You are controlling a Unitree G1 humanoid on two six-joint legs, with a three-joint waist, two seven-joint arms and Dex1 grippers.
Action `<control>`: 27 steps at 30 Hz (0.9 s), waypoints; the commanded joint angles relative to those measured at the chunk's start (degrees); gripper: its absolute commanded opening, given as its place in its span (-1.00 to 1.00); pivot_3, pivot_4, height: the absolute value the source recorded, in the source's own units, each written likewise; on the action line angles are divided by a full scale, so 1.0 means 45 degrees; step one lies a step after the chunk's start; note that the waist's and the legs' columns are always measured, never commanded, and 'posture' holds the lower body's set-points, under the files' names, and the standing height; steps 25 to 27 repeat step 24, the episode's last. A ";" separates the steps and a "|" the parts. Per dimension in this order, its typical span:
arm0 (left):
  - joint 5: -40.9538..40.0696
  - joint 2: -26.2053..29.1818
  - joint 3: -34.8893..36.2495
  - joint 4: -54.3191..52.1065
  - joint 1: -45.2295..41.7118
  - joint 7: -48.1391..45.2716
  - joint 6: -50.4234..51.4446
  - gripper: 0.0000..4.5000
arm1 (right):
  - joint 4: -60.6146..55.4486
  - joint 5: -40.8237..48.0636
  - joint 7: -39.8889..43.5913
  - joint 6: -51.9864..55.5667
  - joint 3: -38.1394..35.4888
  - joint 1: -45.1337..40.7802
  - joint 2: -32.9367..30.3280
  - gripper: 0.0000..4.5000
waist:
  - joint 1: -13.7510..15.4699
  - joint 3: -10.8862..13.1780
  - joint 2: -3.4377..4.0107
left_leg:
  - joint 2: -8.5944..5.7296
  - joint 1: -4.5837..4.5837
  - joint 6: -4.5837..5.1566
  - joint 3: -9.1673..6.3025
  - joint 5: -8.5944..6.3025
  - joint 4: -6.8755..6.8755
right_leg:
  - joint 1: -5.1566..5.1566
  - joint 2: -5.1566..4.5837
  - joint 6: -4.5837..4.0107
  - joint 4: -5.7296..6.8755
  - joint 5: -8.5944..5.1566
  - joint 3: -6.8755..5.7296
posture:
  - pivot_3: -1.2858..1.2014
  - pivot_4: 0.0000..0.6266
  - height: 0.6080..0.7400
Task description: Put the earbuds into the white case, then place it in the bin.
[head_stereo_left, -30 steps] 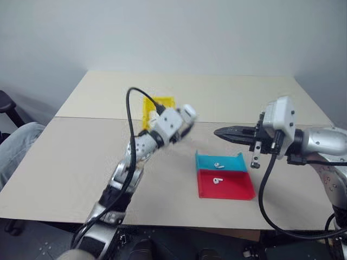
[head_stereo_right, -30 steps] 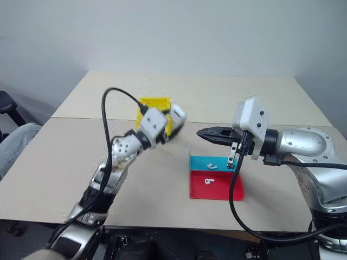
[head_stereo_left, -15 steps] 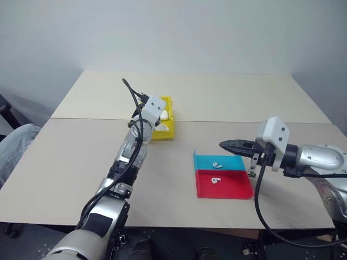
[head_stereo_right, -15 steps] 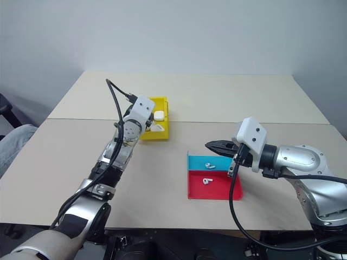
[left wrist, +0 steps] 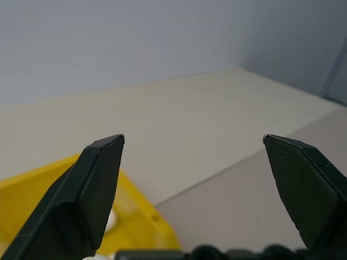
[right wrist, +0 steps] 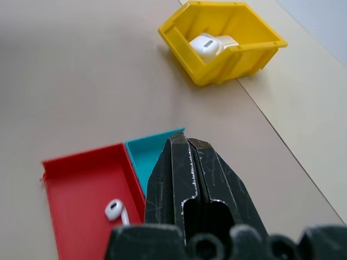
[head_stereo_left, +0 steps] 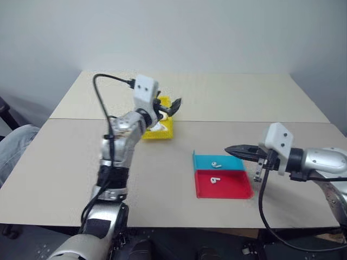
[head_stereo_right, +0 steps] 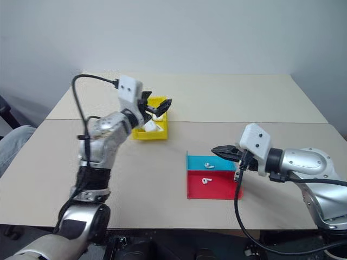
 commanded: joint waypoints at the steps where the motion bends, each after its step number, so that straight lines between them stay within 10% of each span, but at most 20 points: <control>1: -0.0638 0.1859 -0.0271 -0.1783 0.1190 -0.1842 0.0494 0.98 | 0.0474 0.0019 0.1200 -0.1289 -0.1297 0.0270 -0.0611 -1.00 | -0.0063 0.0001 -0.0002 | 0.0001 0.0010 -0.0001 0.0001 0.0001 -0.0002 | 0.0008 0.0001 0.0000 -0.0002 0.0000 -0.0001 | 0.03 -0.52 1.00; 13: -0.1829 0.8404 0.1868 -0.4499 0.7206 -0.7247 -0.1371 0.98 | 0.3518 -0.0482 0.4275 -0.4122 -0.2274 0.1014 -0.2018 -1.00 | -0.0065 0.0006 -0.0009 | 0.0016 0.0035 0.0077 0.0003 -0.0048 0.0000 | 0.0035 -0.0002 -0.0008 0.0000 -0.0002 -0.0017 | 0.03 -0.52 1.00; 27: -0.3492 0.9623 0.3314 -0.5301 0.8057 -0.7857 -0.0539 0.98 | 0.4816 -0.0796 0.4885 -0.5194 -0.1634 0.0332 -0.1724 -1.00 | -0.0083 0.0005 -0.0005 | 0.0021 0.0040 0.0083 0.0012 -0.0051 -0.0001 | 0.0032 0.0000 -0.0010 0.0002 -0.0001 -0.0009 | 0.03 -0.52 1.00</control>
